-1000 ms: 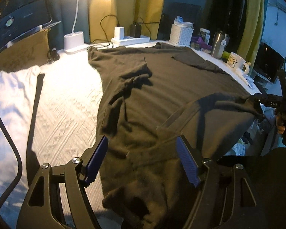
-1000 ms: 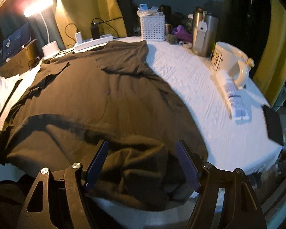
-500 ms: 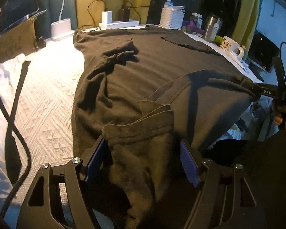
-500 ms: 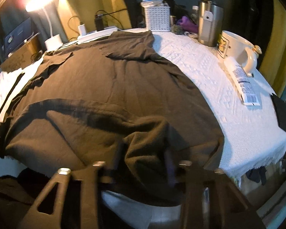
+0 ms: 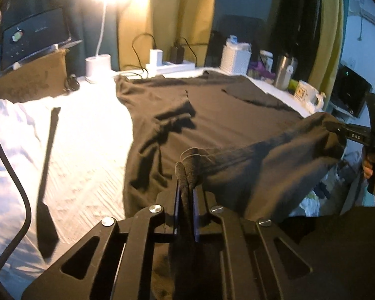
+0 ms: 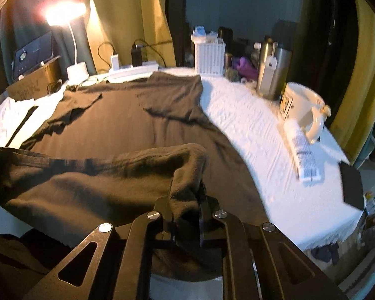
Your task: Fold small clothes
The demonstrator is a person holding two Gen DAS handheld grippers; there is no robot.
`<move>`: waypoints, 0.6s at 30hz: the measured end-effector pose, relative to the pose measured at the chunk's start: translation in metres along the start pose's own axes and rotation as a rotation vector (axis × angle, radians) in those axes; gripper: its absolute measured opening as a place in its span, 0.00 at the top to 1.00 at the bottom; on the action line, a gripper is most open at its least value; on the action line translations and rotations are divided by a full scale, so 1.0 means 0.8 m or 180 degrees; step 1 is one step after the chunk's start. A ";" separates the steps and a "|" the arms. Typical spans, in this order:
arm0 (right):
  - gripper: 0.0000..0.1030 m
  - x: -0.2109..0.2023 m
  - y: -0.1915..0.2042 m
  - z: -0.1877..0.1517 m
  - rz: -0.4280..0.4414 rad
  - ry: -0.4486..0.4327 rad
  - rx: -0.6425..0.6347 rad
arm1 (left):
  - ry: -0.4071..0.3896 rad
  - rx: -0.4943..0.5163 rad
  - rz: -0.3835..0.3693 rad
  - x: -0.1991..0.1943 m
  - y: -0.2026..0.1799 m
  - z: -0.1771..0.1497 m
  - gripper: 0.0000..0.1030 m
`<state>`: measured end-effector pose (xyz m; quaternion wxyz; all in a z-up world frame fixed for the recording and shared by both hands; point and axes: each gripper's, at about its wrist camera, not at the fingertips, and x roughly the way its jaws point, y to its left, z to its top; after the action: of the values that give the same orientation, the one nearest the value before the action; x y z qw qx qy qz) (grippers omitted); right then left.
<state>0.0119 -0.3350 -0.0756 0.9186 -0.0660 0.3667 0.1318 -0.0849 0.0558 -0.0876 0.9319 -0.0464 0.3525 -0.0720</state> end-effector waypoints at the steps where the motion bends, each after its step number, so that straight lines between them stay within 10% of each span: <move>1: 0.89 -0.002 0.000 0.003 -0.0004 -0.0020 -0.0006 | -0.0030 -0.0010 0.0007 -0.002 0.001 0.003 0.93; 18: 0.89 -0.014 0.000 0.046 -0.0033 -0.0241 -0.0085 | -0.0326 -0.0017 0.0115 -0.012 0.008 0.043 0.93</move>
<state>0.0284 -0.3288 -0.0414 0.9315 -0.0751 0.3296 0.1343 -0.0684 0.0651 -0.0563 0.9497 -0.0462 0.3053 -0.0517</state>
